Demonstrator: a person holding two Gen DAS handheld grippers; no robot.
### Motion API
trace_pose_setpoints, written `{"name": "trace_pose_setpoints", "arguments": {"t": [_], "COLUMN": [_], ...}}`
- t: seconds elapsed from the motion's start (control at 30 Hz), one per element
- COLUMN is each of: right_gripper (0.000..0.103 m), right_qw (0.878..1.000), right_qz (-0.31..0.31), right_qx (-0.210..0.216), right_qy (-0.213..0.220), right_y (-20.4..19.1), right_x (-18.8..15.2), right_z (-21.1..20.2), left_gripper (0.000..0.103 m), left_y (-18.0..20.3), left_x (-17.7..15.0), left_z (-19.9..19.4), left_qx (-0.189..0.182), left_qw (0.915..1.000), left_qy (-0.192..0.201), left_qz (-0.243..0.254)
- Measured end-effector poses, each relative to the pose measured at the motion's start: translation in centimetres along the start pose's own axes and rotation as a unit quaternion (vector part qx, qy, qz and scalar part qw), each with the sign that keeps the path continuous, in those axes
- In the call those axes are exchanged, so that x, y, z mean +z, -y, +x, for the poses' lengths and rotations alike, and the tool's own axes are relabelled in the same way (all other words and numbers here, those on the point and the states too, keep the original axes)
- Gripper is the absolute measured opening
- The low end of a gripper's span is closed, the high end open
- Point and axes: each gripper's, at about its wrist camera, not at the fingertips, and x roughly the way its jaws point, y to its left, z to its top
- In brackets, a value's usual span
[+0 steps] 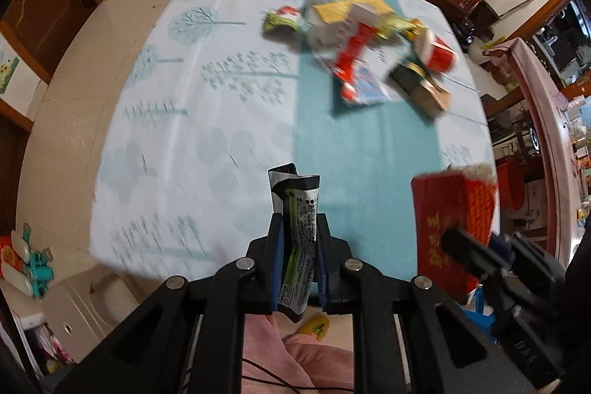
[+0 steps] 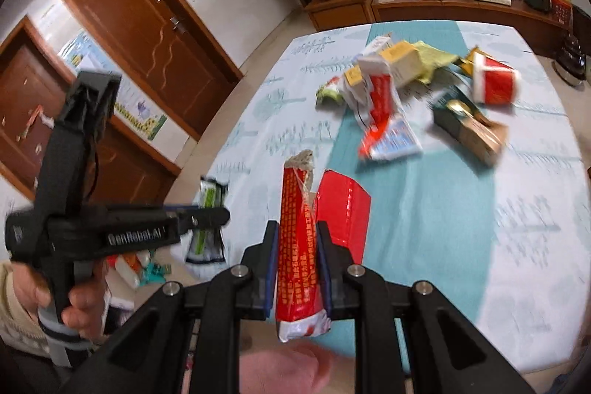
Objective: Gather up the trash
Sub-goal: 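Carry both wrappers over the black bin and open both grippers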
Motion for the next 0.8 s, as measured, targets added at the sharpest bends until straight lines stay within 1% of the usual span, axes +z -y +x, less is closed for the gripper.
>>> {"name": "trace_pose_setpoints", "arguments": {"t": [0.13, 0.17, 0.27, 0.33, 0.43, 0.5, 0.63, 0.8], "right_gripper": [0.019, 0.019, 0.019, 0.019, 0.019, 0.019, 0.019, 0.019], "right_qw": [1.000, 1.000, 0.999, 0.999, 0.999, 0.999, 0.998, 0.993], "right_qz": [-0.014, -0.016, -0.008, 0.000, 0.013, 0.025, 0.053, 0.097], "right_qx": [-0.007, -0.010, -0.015, -0.017, -0.016, -0.014, -0.010, -0.011], "right_qy": [-0.012, -0.015, -0.027, -0.031, -0.034, -0.036, -0.041, -0.067], "right_y": [1.4, 1.9, 3.3, 4.1, 5.2, 5.8, 6.8, 8.2], "right_x": [-4.9, -6.2, -9.3, -10.8, -12.8, -13.9, -16.2, -19.3], "right_z": [-4.0, -4.9, -6.9, -8.0, -9.3, -9.6, -9.6, -7.3], "left_gripper": [0.013, 0.013, 0.013, 0.013, 0.013, 0.013, 0.013, 0.013], "left_y": [3.2, 4.2, 6.0, 7.1, 8.2, 9.0, 10.2, 11.1], "left_x": [-4.9, -6.4, -9.2, -10.7, -12.0, -12.9, -14.3, -16.5], "left_z": [-1.2, -1.4, -1.9, -2.0, -2.2, -2.0, -0.2, 4.2], "left_qx": [-0.009, -0.016, -0.031, -0.035, -0.031, -0.024, -0.014, -0.007], "left_qw": [0.9997, 0.9996, 0.9992, 0.9989, 0.9985, 0.9979, 0.9959, 0.9901], "left_qy": [0.015, 0.015, 0.012, 0.009, 0.008, 0.005, -0.013, -0.038], "left_qz": [0.018, 0.020, 0.023, 0.030, 0.045, 0.060, 0.089, 0.135]}}
